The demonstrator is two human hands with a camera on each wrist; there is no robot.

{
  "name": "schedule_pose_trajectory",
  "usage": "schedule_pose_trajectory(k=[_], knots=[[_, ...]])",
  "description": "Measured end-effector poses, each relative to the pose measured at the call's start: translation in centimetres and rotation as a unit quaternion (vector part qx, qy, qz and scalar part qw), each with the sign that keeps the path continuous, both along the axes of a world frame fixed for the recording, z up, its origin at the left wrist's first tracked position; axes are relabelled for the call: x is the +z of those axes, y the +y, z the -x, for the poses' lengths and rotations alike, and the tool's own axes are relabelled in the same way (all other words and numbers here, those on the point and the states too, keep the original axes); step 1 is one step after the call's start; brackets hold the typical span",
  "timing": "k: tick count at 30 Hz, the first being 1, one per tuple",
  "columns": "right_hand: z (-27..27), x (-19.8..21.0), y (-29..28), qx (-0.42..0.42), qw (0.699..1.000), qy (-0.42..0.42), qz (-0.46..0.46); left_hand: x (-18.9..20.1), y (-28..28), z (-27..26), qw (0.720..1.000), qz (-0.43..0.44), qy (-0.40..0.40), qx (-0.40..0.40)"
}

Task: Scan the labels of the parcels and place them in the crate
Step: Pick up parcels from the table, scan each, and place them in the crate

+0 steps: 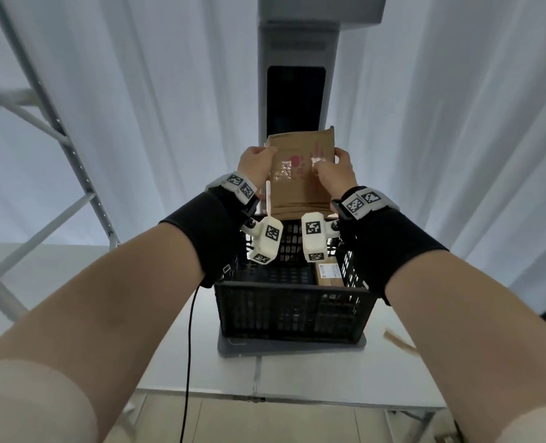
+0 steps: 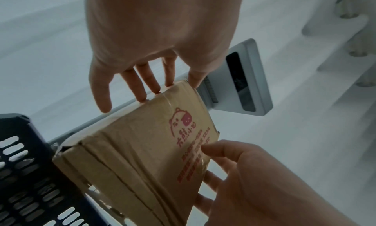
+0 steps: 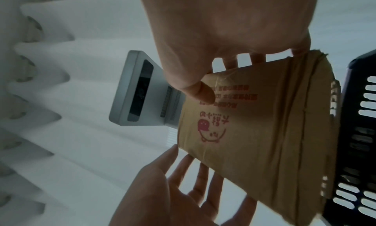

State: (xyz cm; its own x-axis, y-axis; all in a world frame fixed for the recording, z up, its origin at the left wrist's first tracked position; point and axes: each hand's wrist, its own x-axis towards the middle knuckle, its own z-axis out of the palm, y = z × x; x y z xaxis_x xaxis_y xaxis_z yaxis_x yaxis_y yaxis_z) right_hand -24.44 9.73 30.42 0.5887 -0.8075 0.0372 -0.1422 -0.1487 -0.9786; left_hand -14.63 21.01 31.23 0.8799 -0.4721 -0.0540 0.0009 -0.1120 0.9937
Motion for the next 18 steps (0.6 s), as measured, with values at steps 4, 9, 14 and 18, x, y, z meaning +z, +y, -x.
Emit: schedule_pose_trajectory(k=[4,9,14,18], knots=[[1.8,2.6,0.2,-0.002,0.999,-0.035,-0.014,3.2,0.6,1.2,0.999,0.031,-0.02,-0.016],[3.1,6.7,1.4,-0.016,0.995,-0.093,-0.006,6.7,2.5,2.8,0.997,0.063,-0.021,-0.035],[3.2,9.5,2.5,-0.026,0.991,-0.129,0.014,9.4,4.6,2.9,0.994,0.09,-0.023,-0.049],[3.3,10.8,3.5,-0.033,0.989,-0.142,0.026,11.0,5.7,2.6,0.992,0.101,-0.02,-0.073]])
